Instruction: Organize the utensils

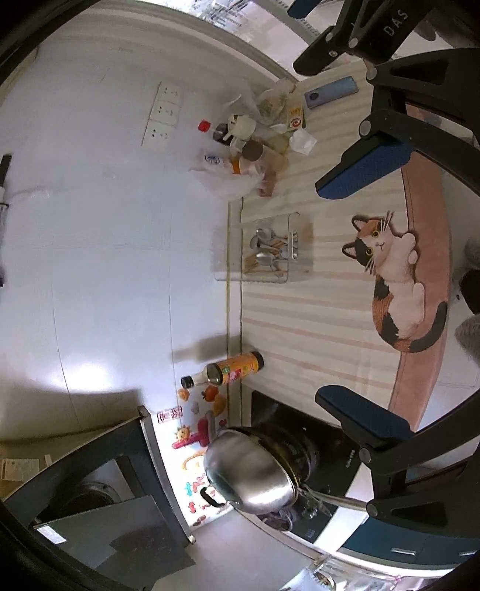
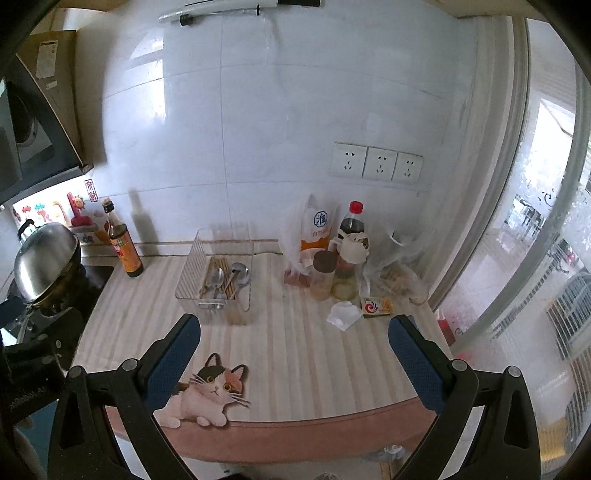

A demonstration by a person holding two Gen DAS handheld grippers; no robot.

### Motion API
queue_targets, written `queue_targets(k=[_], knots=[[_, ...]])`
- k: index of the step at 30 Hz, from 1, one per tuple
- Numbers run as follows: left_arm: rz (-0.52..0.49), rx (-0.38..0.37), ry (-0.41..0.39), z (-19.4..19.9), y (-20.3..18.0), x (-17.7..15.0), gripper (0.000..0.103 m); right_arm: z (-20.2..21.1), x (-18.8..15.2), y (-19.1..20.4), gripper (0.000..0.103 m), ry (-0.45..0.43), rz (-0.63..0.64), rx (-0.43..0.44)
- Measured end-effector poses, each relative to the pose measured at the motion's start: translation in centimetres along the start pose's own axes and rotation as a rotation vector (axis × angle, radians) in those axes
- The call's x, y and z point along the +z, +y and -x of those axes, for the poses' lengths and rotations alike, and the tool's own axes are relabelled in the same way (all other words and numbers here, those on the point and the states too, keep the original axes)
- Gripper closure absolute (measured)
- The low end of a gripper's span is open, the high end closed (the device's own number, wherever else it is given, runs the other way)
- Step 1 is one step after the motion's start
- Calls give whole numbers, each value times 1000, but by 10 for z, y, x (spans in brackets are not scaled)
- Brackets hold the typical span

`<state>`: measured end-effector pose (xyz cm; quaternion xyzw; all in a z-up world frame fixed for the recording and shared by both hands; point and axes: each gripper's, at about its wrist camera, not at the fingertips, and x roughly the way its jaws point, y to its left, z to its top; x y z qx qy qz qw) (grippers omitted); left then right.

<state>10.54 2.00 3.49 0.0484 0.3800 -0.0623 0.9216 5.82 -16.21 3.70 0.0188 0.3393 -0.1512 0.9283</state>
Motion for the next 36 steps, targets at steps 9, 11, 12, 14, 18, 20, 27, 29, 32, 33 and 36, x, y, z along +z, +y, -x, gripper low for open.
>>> queue_targets(k=[9,11,12,14,18,20,27,29,32,33,36], knots=[[23,34,50,-12,2,10,0,-8,20,1,0,27,5,-20],[25,38,48,-14,2,13,0,-15,23,3,0,41,20,-26],[26,40,48,-14,1,13,0,-17,24,4,0,45,22,-21],[32,42,51,-17,1,16,0,-22,26,5,0,54,31,-21],[34,55,54,-21,1,18,0,-28,26,6,0,63,32,-17],[33,62,54,-23,-1,19,0,-30,27,5,0,65,32,-12],[25,78,49,-26,-5,20,0,-34,27,3,0,68,32,-5],[27,79,52,-27,-6,20,0,-35,27,3,0,71,34,-3],[29,73,51,-28,-7,20,0,-38,28,1,0,80,39,5],[28,73,51,-28,-8,20,0,-39,28,1,0,82,38,8],[31,73,50,-29,-7,20,0,-40,28,0,0,84,37,7]])
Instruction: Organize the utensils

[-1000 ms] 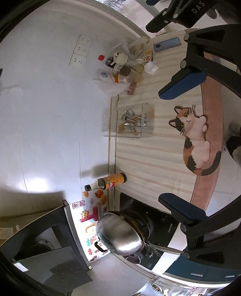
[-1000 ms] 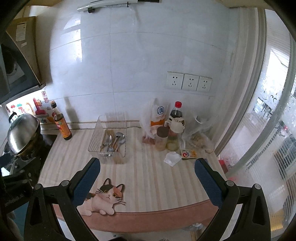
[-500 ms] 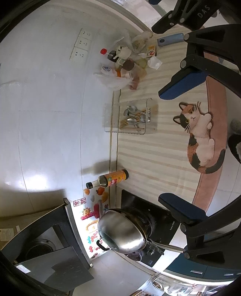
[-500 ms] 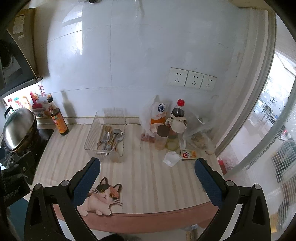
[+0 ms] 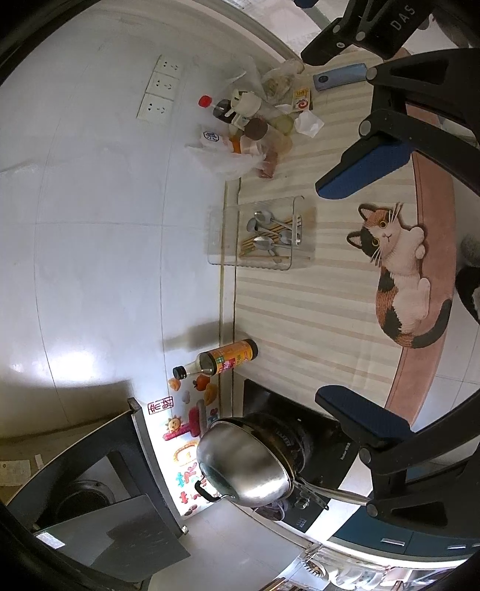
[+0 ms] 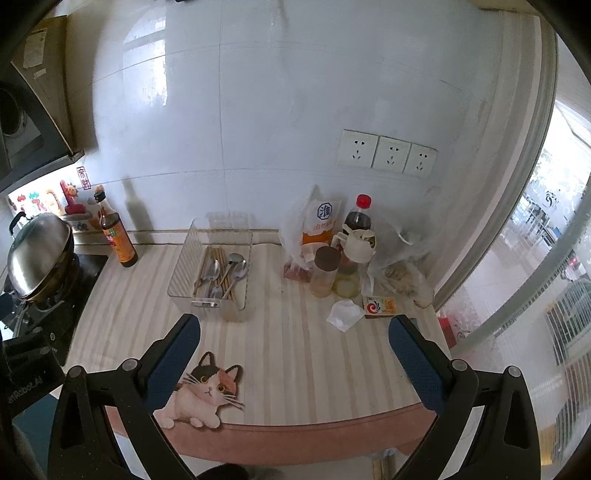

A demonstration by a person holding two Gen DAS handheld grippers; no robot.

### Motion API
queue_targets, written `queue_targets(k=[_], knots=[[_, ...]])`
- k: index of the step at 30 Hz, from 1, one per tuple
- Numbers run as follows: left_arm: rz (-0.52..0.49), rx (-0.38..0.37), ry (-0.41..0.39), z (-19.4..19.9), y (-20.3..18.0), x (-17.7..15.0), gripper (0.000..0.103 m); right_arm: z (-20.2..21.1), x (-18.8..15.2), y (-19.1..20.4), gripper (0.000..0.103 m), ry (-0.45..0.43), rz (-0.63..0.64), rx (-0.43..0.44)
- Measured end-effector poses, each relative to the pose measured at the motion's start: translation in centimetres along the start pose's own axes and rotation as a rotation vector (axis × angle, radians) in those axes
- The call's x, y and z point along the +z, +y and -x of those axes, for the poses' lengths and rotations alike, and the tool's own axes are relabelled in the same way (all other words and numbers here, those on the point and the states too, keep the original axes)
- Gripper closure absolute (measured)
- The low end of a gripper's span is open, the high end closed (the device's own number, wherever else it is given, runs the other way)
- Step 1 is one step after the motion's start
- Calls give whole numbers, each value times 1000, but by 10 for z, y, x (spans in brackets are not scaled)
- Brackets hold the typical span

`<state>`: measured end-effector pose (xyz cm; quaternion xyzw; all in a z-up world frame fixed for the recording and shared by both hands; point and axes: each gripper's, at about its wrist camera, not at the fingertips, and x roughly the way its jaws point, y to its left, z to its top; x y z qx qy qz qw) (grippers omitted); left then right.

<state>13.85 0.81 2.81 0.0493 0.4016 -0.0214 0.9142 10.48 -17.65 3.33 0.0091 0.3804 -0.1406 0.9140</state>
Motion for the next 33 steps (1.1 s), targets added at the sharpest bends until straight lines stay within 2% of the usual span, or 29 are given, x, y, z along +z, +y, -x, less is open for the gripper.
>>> queue_targets(k=[33], knots=[[12,0,1,0,-7,1,0,-1,-5,5,0,11,5,17]])
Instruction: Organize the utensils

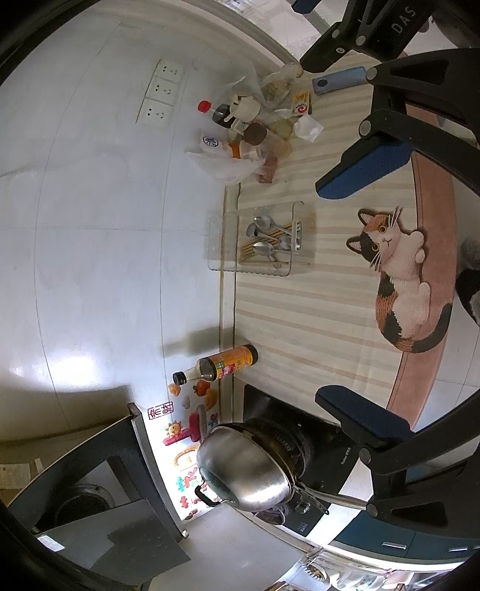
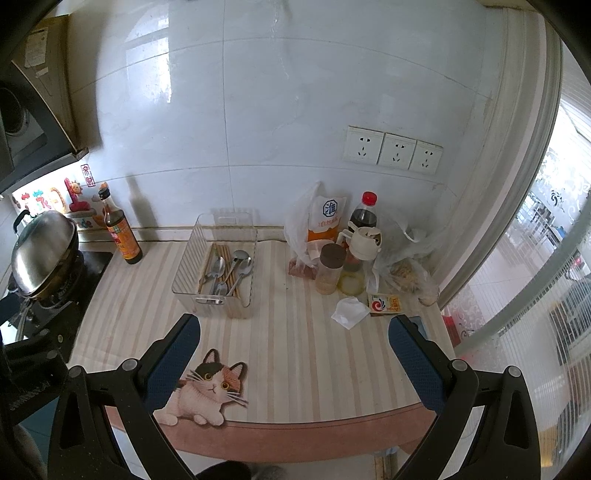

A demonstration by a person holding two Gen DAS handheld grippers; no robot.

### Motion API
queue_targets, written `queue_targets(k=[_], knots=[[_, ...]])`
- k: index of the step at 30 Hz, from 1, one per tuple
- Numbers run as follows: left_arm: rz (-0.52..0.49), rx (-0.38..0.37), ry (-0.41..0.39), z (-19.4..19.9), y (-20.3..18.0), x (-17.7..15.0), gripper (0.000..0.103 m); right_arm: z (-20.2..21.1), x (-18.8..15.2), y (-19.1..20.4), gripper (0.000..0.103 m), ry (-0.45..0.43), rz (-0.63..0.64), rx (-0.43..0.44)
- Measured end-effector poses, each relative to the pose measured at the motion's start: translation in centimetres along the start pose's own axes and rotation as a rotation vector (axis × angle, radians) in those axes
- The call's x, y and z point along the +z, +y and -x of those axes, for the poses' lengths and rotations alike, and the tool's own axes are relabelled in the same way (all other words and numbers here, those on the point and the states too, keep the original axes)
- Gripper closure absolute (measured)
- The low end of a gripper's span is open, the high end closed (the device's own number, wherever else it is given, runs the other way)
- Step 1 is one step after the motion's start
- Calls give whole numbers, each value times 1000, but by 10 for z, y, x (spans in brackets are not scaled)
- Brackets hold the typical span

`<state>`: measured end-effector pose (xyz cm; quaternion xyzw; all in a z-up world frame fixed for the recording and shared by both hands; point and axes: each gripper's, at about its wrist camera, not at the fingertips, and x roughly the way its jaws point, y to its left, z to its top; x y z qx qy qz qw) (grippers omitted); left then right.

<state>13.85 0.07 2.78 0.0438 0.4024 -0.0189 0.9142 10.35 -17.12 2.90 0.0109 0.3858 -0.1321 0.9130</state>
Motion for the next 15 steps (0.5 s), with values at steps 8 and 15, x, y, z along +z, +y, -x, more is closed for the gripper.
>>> queue_targets(k=[8,15], knots=[[2,1,-1,1,-1,0,0,1,2,1,0,-1,0,3],[2,1,-6,4,-2,1,0,3,4,2,0,-5,-1,0]])
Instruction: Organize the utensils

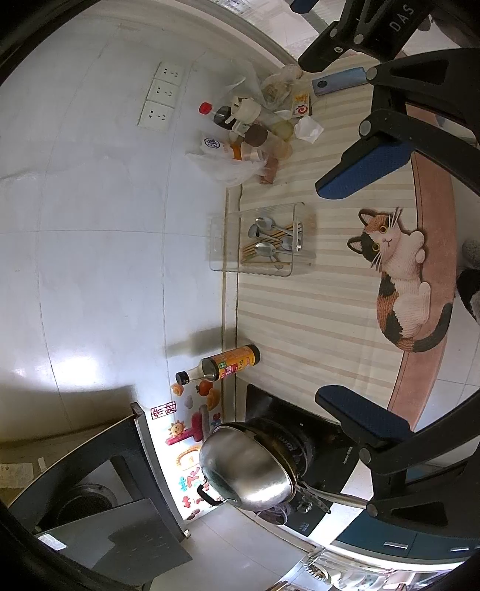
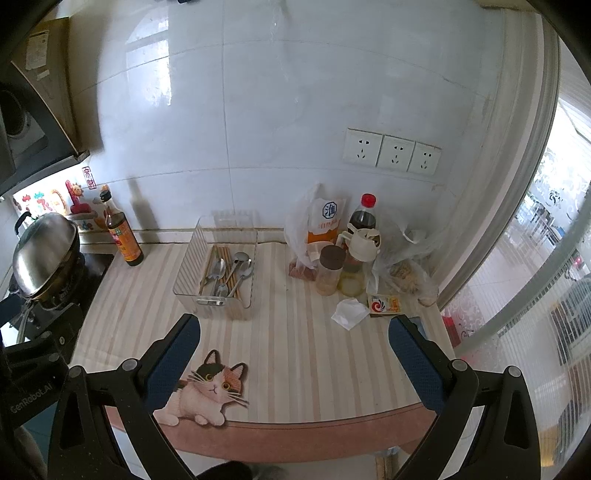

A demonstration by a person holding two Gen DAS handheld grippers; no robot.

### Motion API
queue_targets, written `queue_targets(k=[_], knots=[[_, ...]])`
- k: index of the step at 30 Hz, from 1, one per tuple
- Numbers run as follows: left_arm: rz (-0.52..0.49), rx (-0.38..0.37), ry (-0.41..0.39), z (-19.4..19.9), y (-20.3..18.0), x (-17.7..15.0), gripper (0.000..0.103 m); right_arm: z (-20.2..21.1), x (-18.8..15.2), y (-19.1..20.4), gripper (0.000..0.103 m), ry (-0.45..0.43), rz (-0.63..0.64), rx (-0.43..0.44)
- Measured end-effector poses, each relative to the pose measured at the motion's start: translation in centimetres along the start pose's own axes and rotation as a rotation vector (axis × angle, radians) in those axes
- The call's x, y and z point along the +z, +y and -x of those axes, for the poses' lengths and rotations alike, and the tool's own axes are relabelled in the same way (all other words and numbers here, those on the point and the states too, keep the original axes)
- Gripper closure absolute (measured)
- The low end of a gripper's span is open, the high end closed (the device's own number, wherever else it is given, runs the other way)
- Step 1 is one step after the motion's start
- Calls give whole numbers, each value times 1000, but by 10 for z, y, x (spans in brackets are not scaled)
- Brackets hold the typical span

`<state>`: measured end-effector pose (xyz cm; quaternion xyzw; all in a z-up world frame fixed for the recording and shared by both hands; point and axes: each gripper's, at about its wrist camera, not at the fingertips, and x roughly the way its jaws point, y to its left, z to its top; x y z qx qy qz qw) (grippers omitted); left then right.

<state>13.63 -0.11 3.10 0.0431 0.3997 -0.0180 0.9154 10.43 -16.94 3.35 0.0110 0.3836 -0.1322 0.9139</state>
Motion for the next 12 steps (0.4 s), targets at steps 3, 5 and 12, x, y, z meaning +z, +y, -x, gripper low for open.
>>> queue_targets(k=[3,5,12], knots=[[-1,0,0,1,1,0,0,3,1,1,0,-3,-3,-1],[1,0,2,1,1,0,0,5,2,1,0,-5,-5,-2],[6,-6,2,3,3,0,0,6,2,1,0,1,-6,-2]])
